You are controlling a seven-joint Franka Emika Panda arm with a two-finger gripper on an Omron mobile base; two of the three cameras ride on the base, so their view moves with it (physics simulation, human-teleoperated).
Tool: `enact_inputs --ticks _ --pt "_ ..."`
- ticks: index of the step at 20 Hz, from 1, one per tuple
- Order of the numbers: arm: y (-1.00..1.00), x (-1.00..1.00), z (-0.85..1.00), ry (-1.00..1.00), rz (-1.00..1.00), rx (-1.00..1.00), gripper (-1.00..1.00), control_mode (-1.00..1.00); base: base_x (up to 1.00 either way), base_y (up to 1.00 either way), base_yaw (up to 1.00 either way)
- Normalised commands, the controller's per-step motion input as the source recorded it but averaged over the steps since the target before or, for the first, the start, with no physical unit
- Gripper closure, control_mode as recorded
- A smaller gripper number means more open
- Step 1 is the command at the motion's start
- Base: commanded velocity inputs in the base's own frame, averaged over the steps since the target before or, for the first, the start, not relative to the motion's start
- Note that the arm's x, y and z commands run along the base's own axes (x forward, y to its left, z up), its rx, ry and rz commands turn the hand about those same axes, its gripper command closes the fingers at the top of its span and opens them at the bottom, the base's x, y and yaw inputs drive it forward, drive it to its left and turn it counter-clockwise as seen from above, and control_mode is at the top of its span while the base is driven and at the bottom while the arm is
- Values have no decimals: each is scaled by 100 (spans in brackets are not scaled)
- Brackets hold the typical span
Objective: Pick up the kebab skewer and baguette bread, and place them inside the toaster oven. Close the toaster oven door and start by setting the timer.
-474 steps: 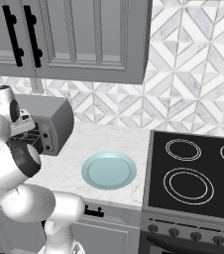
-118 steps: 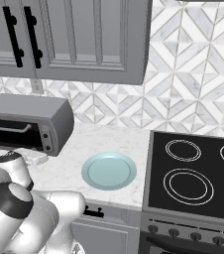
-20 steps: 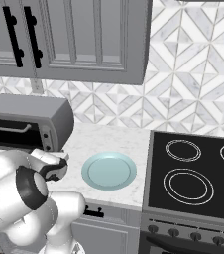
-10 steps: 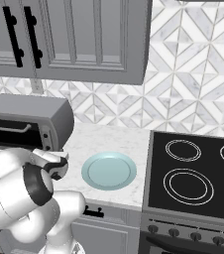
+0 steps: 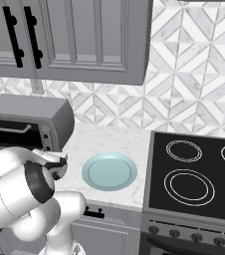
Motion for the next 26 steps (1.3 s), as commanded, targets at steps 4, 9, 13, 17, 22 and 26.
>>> enact_inputs --ticks 4,9,13,17,22,26 --pt "15 0 -6 0 0 0 -100 -100 0 0 0" --pt "8 0 -17 0 0 0 -100 -100 0 0 0" --pt "0 0 -11 0 0 0 -100 -100 0 0 0" --pt "1 0 0 -2 0 1 -100 -100 0 0 0" --pt "2 0 0 -2 0 1 -100 -100 0 0 0" --pt "3 0 5 0 0 1 -100 -100 0 0 0"
